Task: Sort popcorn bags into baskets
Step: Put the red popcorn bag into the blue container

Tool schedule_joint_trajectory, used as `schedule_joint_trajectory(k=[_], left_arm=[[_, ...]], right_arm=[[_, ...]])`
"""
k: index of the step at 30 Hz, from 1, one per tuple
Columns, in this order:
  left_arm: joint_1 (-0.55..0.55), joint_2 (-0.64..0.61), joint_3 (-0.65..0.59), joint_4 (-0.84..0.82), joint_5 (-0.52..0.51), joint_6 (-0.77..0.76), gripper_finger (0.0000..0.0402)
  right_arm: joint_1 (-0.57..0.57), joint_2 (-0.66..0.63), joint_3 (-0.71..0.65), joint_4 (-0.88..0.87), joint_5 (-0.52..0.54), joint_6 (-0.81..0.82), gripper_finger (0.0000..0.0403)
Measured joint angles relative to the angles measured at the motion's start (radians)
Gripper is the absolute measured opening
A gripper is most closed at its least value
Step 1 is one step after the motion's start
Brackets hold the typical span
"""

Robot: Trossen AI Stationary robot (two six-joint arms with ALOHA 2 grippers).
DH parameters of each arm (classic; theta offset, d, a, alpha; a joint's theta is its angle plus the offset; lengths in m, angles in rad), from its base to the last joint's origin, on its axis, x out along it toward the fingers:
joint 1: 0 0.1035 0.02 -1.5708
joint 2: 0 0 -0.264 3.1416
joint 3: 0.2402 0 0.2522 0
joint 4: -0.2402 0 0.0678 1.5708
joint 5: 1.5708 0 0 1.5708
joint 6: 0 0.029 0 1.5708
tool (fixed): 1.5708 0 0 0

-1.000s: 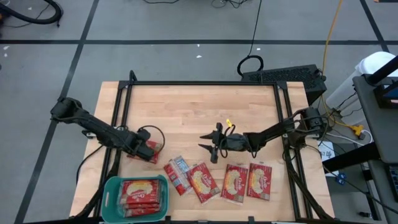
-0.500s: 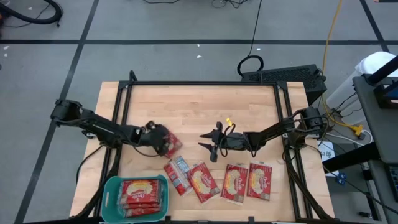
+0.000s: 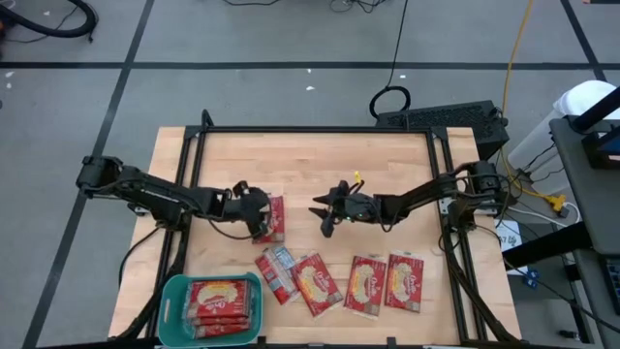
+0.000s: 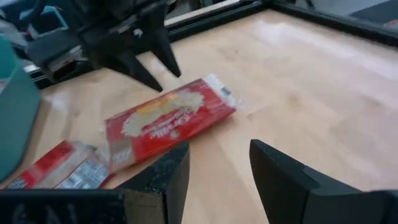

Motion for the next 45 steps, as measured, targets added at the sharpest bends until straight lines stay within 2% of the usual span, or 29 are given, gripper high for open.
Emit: schedule_joint_trajectory(k=[3, 6, 13, 19, 21, 24, 30, 36, 41, 45], left_arm=[[0.009, 0.001, -0.018, -0.051, 0.002, -0.057, 0.014], [0.03, 0.001, -0.062, -0.019, 0.002, -0.091, 0.014], [0.104, 0.022, -0.197, 0.239, 0.052, -0.034, 0.014], [0.138, 0.028, -0.227, 0.442, 0.115, 0.135, 0.014], [0.144, 0.002, -0.218, 0.435, 0.157, 0.149, 0.014], [0.144, -0.039, -0.197, 0.405, 0.179, 0.124, 0.014], [0.148, -0.084, -0.187, 0.306, 0.12, 0.011, 0.014], [0.17, -0.063, -0.188, 0.249, 0.099, -0.004, 0.014], [0.188, 0.005, -0.188, 0.257, 0.127, 0.018, 0.014], [0.207, 0.069, -0.188, 0.317, 0.151, 0.067, 0.014]], right_arm=[[-0.016, 0.0, 0.066, -0.104, -0.025, -0.06, 0.016], [-0.03, 0.0, 0.13, -0.229, -0.03, -0.086, 0.016], [-0.035, 0.0, 0.164, -0.258, -0.03, -0.146, 0.016], [-0.034, 0.028, 0.166, -0.258, -0.053, -0.165, 0.016], [-0.031, 0.055, 0.166, -0.242, -0.097, -0.192, 0.016], [-0.017, 0.107, 0.166, -0.213, -0.109, -0.239, 0.016], [-0.004, 0.201, 0.182, -0.127, -0.133, -0.283, 0.016], [-0.01, 0.22, 0.287, -0.275, -0.153, -0.342, 0.016], [-0.009, 0.219, 0.397, -0.429, -0.147, -0.546, 0.016], [-0.009, 0.219, 0.422, -0.459, -0.097, -0.718, 0.0161]])
